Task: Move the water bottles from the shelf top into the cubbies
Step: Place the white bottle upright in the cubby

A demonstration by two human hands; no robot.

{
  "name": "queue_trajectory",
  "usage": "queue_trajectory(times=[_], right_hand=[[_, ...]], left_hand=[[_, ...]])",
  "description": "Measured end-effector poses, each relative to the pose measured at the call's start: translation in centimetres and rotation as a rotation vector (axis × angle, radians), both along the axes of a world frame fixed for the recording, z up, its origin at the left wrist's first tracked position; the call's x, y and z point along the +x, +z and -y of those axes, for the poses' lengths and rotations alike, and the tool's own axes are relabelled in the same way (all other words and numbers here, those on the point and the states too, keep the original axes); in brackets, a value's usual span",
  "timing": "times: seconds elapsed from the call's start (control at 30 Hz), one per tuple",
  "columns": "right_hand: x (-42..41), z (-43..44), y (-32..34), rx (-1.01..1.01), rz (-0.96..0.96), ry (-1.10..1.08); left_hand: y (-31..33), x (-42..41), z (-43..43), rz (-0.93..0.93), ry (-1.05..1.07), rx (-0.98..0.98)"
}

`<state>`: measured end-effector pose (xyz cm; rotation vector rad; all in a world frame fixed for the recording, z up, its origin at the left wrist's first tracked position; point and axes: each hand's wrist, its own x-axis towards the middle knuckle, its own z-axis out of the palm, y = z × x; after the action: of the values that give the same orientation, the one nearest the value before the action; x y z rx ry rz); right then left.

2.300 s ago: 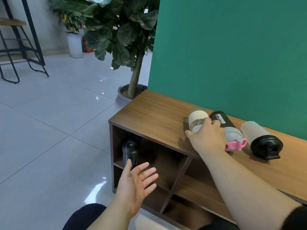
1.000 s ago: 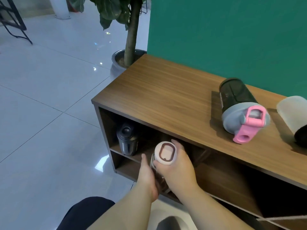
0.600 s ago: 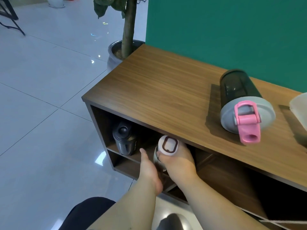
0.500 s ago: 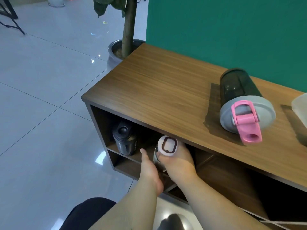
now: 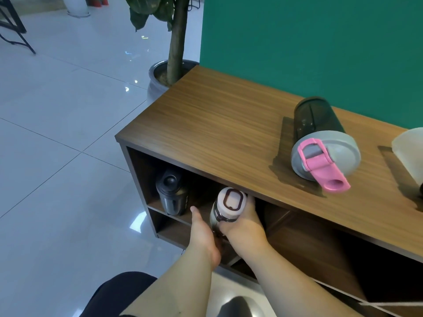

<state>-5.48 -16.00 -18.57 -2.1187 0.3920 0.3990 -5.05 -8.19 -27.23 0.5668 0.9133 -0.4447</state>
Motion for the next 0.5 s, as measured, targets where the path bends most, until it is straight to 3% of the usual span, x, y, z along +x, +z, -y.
queue_trajectory(times=[0.13, 0.27, 0.4, 0.5], right_hand=[[-3.4, 0.8, 1.8, 0.131, -0.014, -0.035], [-6.7, 2.0, 4.8, 0.179, 0.051, 0.084], [-8.8, 4.2, 9.4, 0.199, 0.287, 0.131], [-9.6, 6.1, 12.6, 0.113, 0.673, 0.026]], left_hand=[[-2.6, -0.1, -0.4, -0.014, -0.050, -0.024], [2.7, -2.5, -0.6, 0.056, -0.111, 0.091], [4.6, -4.2, -0.6, 0.146, -0.160, 0.247], [6.9, -5.5, -0.8, 0.204, -0.174, 0.227]])
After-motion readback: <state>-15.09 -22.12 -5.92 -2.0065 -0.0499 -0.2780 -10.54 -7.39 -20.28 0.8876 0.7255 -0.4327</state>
